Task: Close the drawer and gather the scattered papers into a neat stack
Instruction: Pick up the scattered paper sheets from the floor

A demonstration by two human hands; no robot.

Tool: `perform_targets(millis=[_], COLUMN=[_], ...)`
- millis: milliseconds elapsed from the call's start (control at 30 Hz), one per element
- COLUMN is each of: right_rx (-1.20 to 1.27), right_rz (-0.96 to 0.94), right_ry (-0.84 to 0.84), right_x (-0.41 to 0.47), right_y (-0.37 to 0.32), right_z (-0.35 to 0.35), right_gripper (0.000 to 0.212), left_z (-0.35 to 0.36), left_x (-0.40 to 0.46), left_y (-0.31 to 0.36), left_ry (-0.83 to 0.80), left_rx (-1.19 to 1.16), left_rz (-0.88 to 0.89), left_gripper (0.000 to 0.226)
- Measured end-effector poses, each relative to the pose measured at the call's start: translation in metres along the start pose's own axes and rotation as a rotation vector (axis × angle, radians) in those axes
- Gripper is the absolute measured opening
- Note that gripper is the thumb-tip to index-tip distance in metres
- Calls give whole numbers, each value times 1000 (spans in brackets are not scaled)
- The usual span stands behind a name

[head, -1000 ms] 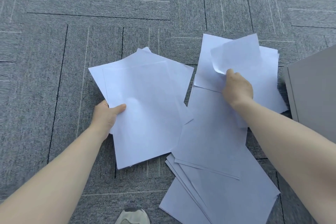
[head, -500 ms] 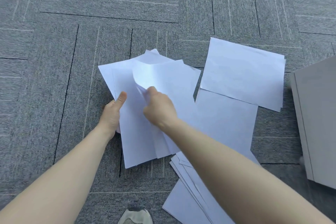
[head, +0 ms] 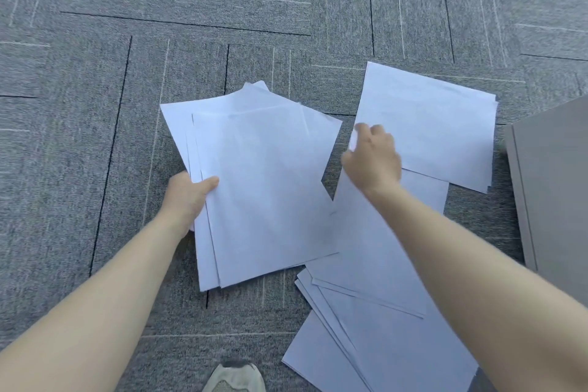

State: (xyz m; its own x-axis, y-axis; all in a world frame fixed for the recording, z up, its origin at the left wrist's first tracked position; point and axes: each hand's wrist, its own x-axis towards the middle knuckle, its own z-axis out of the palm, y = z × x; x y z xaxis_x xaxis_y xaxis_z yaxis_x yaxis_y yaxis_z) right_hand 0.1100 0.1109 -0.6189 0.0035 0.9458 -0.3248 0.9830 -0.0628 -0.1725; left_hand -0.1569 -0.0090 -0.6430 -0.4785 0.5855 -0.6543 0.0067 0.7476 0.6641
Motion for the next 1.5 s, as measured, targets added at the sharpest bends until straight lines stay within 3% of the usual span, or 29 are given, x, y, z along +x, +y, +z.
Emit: perform_targets(millis=[133,267,433,467,567,733,867,967,1167,1300,1500], right_rx=[-254,-370,-504,-482,-285,366,678,523,125,40,140], right_rz=[11,-79,-131,-141,-72,332,417,311,327,601,723], right_ry=[-131,-98,-133,-129,-194,-634,-514,-420,-133,-234,-199], right_x=[24,34,36,34,22,-4,-5,-3,-2,-17,-36], right_y=[22,8,0,0,-1,-21,-22,-8,50,98,117], right_z=[0,8,9,5,-16,-27,-10,-4,-16,-19,-7], right_gripper=[53,39,41,38,23,31,21,24,47,102,125], left_z=[1,1,0,-1,-5,-10,-11,-12,-9,-9,-10], left_x=[-4,-5,0,0,4,4,5,5,4,8,14], left_y=[0,0,-3,-3,-7,-9,-12,-13,-13,-16,-20], left_ry=[2,2,3,5,16,11,16,15,2,17,21], left_rx=[-49,-55,-49,-31,-6,-16,-12,-6,-27,-29,-46], left_rz=[33,39,24,24,33,30,25,49,63,51,15], left_gripper=[4,12,6,1,22,27,22,17,16,19,20])
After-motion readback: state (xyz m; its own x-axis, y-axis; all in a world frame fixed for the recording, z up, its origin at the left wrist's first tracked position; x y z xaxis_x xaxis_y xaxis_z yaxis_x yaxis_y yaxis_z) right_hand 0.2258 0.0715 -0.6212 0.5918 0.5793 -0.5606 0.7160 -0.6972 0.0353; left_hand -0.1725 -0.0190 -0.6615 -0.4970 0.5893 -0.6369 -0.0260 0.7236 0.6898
